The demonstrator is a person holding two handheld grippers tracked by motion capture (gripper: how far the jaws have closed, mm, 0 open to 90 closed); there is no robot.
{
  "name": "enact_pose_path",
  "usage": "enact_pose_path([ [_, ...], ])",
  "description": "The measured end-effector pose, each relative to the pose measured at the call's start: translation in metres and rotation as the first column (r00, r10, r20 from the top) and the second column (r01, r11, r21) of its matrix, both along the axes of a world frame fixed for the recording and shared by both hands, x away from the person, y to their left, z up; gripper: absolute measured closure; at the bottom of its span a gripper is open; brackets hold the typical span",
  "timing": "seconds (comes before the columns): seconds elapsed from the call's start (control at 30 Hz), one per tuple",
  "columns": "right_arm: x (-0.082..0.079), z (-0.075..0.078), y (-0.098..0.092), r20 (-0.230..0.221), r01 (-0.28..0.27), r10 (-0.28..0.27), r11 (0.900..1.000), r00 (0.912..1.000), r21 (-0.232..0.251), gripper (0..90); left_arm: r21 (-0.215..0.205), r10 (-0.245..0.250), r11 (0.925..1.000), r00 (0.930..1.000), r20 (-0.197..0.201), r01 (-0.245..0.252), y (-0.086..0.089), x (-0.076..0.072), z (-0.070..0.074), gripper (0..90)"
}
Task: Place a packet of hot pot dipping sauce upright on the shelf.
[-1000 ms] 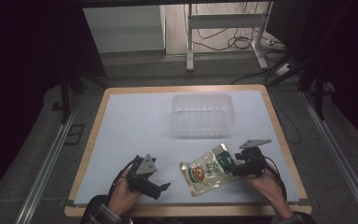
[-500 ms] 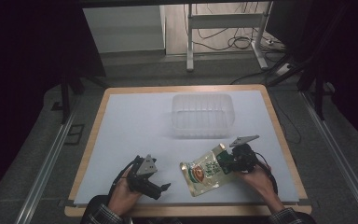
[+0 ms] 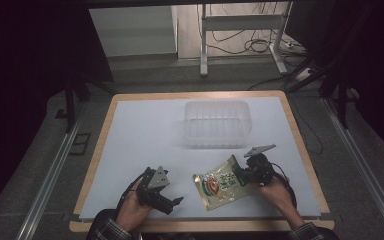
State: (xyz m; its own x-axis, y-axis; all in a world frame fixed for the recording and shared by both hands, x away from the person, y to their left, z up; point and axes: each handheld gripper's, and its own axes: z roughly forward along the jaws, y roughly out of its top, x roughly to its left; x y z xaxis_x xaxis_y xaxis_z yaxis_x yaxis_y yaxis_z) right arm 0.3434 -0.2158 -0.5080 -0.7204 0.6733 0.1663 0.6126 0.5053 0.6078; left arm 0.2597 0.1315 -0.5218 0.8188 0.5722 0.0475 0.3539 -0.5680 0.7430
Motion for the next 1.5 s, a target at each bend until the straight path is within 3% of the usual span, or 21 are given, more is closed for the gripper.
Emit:
enact_pose_path([
  [0.17, -0.002, 0.006, -0.002, -0.016, 0.026, -0.026, 0.999, 0.9995, 0.023, 88.5, 0.002, 0.002, 1.0, 1.0, 0.002, -0.002, 0.0, 0.0, 0.0, 0.2],
  [0.37, -0.001, 0.012, -0.008, -0.062, 0.041, -0.036, 0.996, 0.9974, 0.082, 88.6, 0.002, 0.006, 1.0, 1.0, 0.005, -0.006, 0.0, 0.0, 0.0, 0.2],
  [0.57, 0.001, 0.025, -0.015, -0.133, 0.052, -0.028, 0.981, 0.9907, 0.184, 88.7, 0.004, 0.008, 1.0, 0.9999, 0.007, -0.008, 0.0, 0.0, 0.0, 0.2],
  [0.8, 0.0, 0.035, -0.015, -0.141, 0.047, -0.018, 0.978, 0.9899, 0.204, 88.7, 0.006, 0.01, 0.9999, 0.9999, 0.011, -0.01, 0.0, 0.0, 0.0, 0.3],
  [1.07, -0.001, 0.059, -0.015, -0.163, 0.055, -0.008, 0.956, 0.9865, 0.287, 88.9, 0.005, 0.012, 0.9999, 0.9998, 0.013, -0.012, 0.0, 0.0, 0.0, 0.2],
  [1.1, -0.001, 0.066, -0.015, -0.166, 0.055, -0.003, 0.949, 0.9861, 0.311, 88.9, 0.006, 0.011, 0.9999, 0.9998, 0.013, -0.011, 0.0, 0.0, 0.0, 0.3],
  [1.17, -0.001, 0.07, -0.015, -0.167, 0.054, 0.001, 0.946, 0.986, 0.319, 88.9, 0.007, 0.012, 0.9999, 0.9998, 0.014, -0.012, 0.0, 0.0, 0.0, 0.3],
  [1.23, -0.001, 0.08, -0.014, -0.158, 0.05, 0.003, 0.941, 0.9874, 0.335, 88.9, 0.007, 0.014, 0.9999, 0.9998, 0.016, -0.014, 0.0, 0.0, 0.0, 0.2],
  [1.5, 0.001, 0.099, -0.021, -0.119, 0.069, -0.029, 0.936, 0.9924, 0.345, 89.0, 0.003, 0.023, 0.9997, 0.9995, 0.02, -0.023, 0.001, 0.0, 0.001, 0.1],
])
